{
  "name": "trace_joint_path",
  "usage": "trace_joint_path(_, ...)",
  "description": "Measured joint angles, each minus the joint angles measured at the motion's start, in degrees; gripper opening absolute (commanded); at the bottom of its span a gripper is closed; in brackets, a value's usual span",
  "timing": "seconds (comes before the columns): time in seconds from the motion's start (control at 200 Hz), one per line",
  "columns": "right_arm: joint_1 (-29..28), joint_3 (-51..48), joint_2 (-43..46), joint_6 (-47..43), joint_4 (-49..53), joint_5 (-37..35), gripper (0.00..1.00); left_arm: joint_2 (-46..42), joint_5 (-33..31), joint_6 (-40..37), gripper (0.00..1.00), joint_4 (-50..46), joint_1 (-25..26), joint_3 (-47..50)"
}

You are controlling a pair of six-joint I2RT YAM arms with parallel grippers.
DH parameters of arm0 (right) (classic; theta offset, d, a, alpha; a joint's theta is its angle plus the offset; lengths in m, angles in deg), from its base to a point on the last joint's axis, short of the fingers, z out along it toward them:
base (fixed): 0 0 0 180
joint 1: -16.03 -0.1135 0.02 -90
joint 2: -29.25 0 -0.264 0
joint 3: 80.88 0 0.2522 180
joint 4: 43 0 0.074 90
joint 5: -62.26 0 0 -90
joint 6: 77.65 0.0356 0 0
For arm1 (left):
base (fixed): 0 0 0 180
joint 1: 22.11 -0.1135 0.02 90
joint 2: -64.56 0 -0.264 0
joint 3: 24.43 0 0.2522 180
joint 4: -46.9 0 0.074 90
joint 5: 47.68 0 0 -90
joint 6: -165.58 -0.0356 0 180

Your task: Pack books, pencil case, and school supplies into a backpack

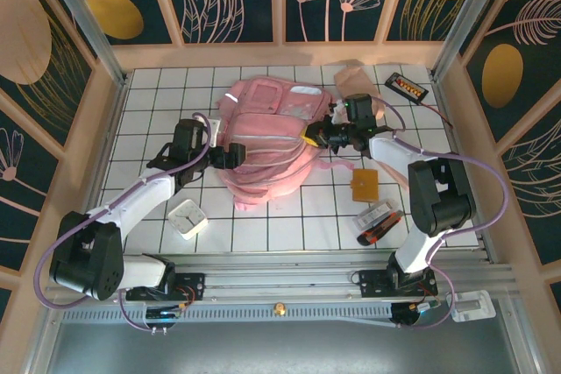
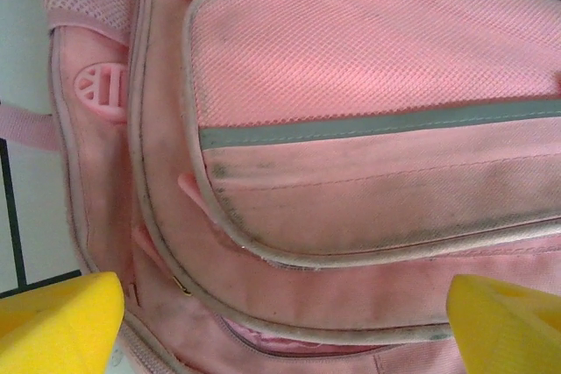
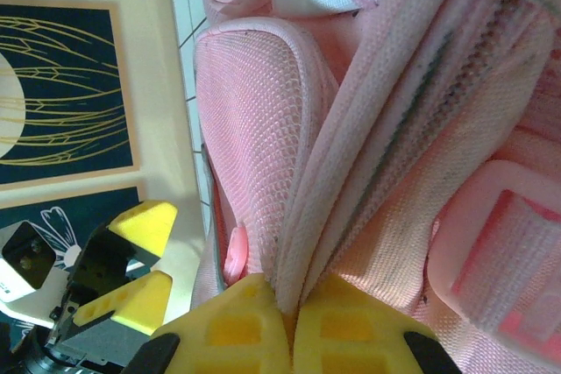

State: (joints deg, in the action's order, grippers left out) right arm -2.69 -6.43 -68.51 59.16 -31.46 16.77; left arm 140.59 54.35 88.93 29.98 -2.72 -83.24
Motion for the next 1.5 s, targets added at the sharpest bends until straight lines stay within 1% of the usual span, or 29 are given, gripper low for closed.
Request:
trace_joint_path(0.165, 0.7, 0.0, 0.0, -3.1, 1.6, 0.7, 0.0, 0.1, -2.6, -0.8, 0.94, -0.1, -0.3, -0.1)
trace_joint_path(0.255, 2.0, 0.0, 0.0, -6.6, 3.0, 2.6, 0.0, 2.8, -2.4, -0.3, 0.92, -0.5, -1.6, -1.7)
trace_joint_path(0.405, 5.3, 2.8, -1.6, -15.1, 9.2, 3.9, 0.0, 8.5, -0.5, 0.7, 0.89, 0.5, -3.5, -3.4)
trace_joint_path(0.53, 8.8, 4.8, -4.1, -19.6, 11.6, 5.8, 0.0, 12.5, 1.6, 1.4, 0.88, 1.2, -3.5, -4.3)
trace_joint_path(0.625, 10.0, 7.5, -6.4, -22.3, 13.3, 6.9, 0.0, 16.8, 3.4, 1.9, 0.87, 2.0, -3.5, -7.1)
trace_joint_path(0.751, 10.0, 8.4, -7.4, -24.0, 13.6, 7.0, 0.0, 22.8, 5.0, 2.4, 0.84, 3.1, -3.5, -11.7)
trace_joint_path(0.856, 10.1, 8.4, -7.4, -24.5, 13.7, 7.0, 0.0, 25.7, 5.8, 2.7, 0.8, 3.2, -3.6, -13.6)
trace_joint_path(1.071, 10.2, 8.4, -7.9, -25.6, 14.1, 6.6, 0.0, 26.5, 6.3, 4.0, 0.77, 2.9, -3.7, -17.8)
trace_joint_path(1.241, 10.2, 8.4, -8.9, -25.7, 14.2, 6.6, 0.0, 26.4, 7.0, 4.6, 0.77, 2.8, -3.6, -20.7)
trace_joint_path(1.336, 10.2, 8.4, -9.3, -25.8, 14.2, 6.6, 0.3, 26.6, 7.1, 4.6, 0.77, 1.1, -3.6, -22.7)
trace_joint_path(1.376, 10.2, 8.4, -9.4, -25.7, 14.2, 6.6, 0.4, 27.1, 7.0, 4.6, 0.77, 0.4, -3.6, -23.9)
trace_joint_path(1.426, 10.3, 8.4, -9.3, -26.2, 14.1, 6.4, 0.46, 28.3, 7.0, 4.5, 0.78, -0.1, -3.6, -25.7)
trace_joint_path(1.501, 10.4, 8.4, -9.2, -26.0, 14.0, 5.3, 0.48, 30.5, 7.0, 4.5, 0.77, -0.1, -3.6, -27.2)
